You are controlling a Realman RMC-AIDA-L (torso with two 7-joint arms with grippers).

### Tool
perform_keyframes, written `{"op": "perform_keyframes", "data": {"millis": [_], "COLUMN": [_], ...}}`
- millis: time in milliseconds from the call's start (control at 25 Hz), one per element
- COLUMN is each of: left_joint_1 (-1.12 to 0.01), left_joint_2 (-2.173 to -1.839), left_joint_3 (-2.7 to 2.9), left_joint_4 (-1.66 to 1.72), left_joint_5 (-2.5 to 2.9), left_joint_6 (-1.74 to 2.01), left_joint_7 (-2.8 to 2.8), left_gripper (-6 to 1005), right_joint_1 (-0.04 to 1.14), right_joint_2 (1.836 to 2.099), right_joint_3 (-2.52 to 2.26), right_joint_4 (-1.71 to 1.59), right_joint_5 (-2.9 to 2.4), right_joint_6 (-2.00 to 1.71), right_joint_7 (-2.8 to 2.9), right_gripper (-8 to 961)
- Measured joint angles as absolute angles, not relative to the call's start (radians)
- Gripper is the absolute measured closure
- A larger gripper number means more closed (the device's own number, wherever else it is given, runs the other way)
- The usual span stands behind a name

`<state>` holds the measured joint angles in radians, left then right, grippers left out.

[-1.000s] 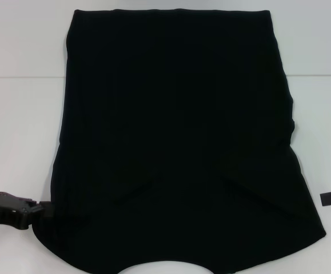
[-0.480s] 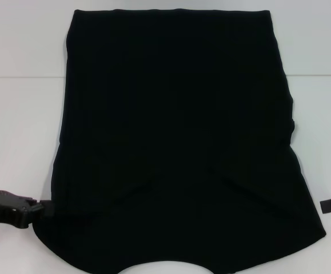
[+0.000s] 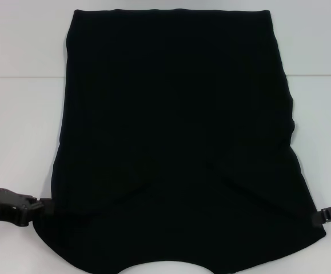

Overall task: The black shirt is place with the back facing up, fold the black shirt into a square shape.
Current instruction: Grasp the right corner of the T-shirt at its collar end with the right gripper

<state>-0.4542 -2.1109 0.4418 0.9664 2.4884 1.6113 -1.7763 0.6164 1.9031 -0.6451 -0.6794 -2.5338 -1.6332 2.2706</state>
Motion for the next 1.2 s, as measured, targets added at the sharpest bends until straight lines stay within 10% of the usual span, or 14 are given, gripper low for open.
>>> {"op": "perform_keyframes", "data": {"millis": [1200], "left_joint_1": [-0.458], "left_joint_2": [-2.108], "left_joint_3": [0.439], "left_joint_4": [0.965], "left_joint_5": [2.488], "left_joint_6": [1.601], "left_joint_7": [-1.776], "left_gripper": [961], "right_joint_1": [0.633], "right_joint_2": [1.905], "right_joint_3": [-0.660], "right_joint_4": [-0.660], "right_joint_5": [-2.566], "right_joint_6": [-1.612], "right_joint_7": [2.294], "right_gripper": [89]}}
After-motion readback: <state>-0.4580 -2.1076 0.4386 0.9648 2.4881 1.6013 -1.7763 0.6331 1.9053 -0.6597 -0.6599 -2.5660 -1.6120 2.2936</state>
